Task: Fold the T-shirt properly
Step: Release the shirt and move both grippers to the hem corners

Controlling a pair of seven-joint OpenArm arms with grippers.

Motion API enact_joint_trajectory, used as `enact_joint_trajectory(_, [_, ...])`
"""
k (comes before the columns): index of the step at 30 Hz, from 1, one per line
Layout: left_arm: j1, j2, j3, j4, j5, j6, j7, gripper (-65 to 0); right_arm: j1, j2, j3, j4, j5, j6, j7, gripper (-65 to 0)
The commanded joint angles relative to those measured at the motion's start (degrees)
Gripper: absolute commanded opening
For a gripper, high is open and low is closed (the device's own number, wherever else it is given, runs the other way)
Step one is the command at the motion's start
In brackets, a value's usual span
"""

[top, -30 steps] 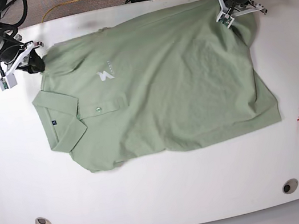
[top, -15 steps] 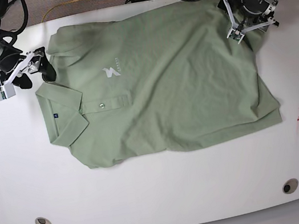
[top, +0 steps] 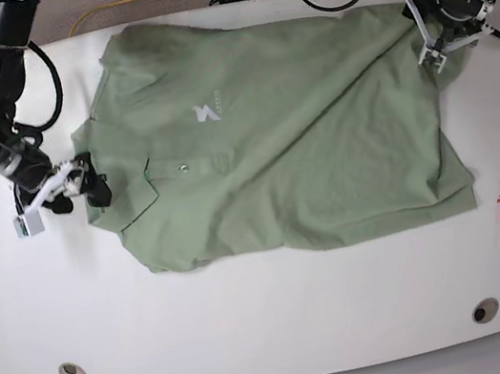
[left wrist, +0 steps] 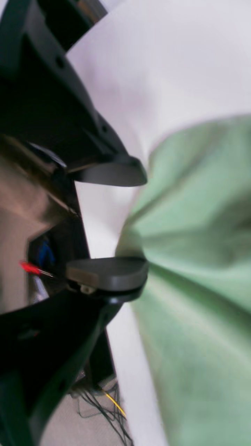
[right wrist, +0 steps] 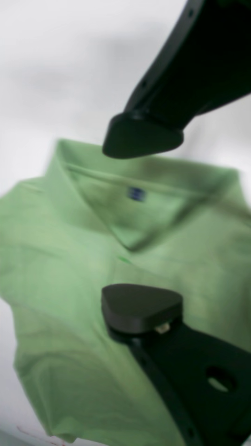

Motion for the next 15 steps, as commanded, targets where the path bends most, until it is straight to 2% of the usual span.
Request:
enact_joint_trajectory(1, [-0.56,-0.79,-5.57,0.71,0.90,0.12,0.43,-35.8,4.31,2.06,-0.63,-3.90,-1.94,0.55,1.55,-11.1])
enact_joint_trajectory(3, [-3.46,-0.71,-8.82,0.71,0.63,0.12,0.34,-35.8,8.71,1.80,-1.34,-8.38,-5.01,0.73,1.64,-11.1])
enact_joint_trajectory(8, [-6.45,-0.79,-11.11,0.71,-2.45,0.12,0.61,-35.8,15.65,1.71,-5.38,-15.24,-10.90,0.73,1.99,-11.1])
enact_joint_trajectory(15, [-12.87,-0.79,-11.46,0.71,-3.50,0.12,0.69,-35.7,22.95,1.71,-12.68,-27.19,-13.28,0.73,8.58,-11.1])
